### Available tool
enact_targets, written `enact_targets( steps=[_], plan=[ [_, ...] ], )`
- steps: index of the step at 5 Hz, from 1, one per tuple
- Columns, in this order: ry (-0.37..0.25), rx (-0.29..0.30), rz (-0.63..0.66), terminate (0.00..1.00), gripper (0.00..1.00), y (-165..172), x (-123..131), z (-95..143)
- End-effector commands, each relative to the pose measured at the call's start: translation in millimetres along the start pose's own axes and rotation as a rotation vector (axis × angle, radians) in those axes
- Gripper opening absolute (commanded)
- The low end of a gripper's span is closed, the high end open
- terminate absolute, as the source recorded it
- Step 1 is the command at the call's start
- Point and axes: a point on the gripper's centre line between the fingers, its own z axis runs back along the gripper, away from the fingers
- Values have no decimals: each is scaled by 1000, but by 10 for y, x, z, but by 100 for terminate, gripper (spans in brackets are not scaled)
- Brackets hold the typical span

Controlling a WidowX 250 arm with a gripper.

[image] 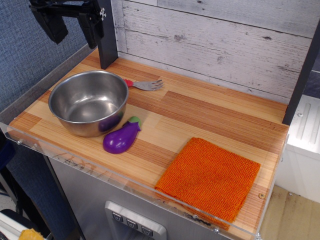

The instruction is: Place the silver bowl to the left of the purple eggplant

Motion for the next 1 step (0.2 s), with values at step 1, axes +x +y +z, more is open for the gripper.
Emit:
enact_targets(
  steps=[1],
  plan=[
    [-65, 22, -7, 100, 100, -13, 23, 218]
  ],
)
